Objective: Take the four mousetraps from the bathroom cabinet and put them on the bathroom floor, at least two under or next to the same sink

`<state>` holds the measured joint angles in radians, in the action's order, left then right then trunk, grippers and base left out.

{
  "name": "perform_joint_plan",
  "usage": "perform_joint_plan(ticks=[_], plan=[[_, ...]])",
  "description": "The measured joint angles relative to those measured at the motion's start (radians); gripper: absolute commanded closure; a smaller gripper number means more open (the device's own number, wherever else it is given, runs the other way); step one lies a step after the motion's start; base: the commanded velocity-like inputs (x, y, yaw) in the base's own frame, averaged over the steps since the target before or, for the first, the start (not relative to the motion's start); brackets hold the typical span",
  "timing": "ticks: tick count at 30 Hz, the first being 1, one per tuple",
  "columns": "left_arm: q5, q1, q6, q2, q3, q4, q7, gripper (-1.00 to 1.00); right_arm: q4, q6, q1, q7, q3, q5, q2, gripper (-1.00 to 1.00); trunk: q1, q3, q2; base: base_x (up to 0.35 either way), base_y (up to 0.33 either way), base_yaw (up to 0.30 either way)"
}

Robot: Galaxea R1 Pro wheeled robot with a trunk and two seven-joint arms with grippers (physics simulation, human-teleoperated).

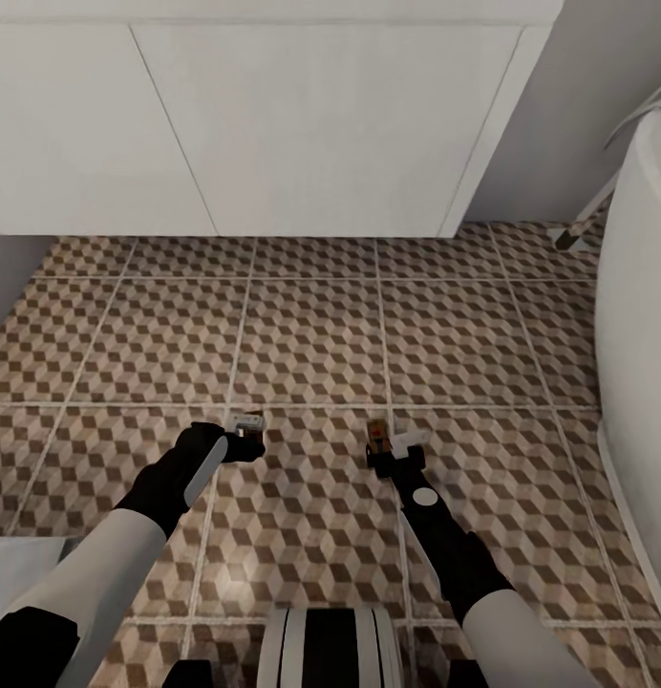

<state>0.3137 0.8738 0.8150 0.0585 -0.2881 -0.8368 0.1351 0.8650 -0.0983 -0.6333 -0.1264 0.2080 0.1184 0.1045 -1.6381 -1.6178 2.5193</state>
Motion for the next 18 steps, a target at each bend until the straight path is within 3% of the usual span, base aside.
perform_joint_plan(ticks=[18], plan=[[0.0,-0.001,-0.002,0.0,0.0,-0.002,0.0,1.0,0.0,0.001,0.0,-0.001,0.0,0.0,0.0,1.0,-0.008,-0.098,0.004,0.0,0.0,0.0]])
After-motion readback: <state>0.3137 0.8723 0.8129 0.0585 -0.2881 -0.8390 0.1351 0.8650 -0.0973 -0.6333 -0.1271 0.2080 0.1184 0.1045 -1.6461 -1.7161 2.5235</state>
